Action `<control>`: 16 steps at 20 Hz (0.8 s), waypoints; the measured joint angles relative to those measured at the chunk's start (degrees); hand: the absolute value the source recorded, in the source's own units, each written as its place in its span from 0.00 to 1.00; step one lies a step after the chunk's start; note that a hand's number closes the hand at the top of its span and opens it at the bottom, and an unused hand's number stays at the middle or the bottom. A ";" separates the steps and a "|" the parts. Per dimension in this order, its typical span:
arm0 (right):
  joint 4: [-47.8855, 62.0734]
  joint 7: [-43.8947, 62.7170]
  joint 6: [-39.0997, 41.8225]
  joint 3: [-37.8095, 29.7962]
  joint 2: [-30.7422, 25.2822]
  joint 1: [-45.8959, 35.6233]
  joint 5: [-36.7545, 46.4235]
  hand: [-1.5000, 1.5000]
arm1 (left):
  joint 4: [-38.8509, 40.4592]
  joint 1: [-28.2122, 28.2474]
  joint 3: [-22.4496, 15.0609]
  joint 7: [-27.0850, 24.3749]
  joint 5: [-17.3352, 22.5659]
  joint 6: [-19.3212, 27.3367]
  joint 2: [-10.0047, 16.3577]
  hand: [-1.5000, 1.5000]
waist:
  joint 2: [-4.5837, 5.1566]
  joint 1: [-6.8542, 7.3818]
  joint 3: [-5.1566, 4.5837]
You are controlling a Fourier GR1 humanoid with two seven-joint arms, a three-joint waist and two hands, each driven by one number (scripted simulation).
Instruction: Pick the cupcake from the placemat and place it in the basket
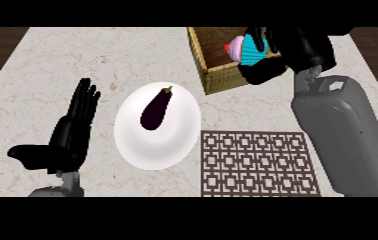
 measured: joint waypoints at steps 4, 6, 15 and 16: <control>4.96 -3.49 -2.32 -1.15 1.63 0.02 1.54 1.00 | 0.21 -0.19 -0.10 -0.38 -0.78 0.09 -0.64 0.50 | 0.02 0.09 0.00; 6.80 -5.54 -2.83 -2.48 1.57 0.21 1.40 1.00 | -1.18 0.99 -0.40 0.09 -1.01 -0.03 -0.74 0.50 | 0.00 0.13 0.00; 17.75 -13.23 -6.02 -7.82 1.05 -1.32 1.86 1.00 | -0.96 0.58 0.27 0.17 -1.29 -0.67 -1.35 0.50 | 0.04 0.21 0.01; 17.81 -13.13 -6.49 -8.37 1.14 -0.98 1.83 1.00 | -0.59 0.26 0.08 0.14 -1.53 -0.56 -1.65 0.50 | 0.03 0.14 0.00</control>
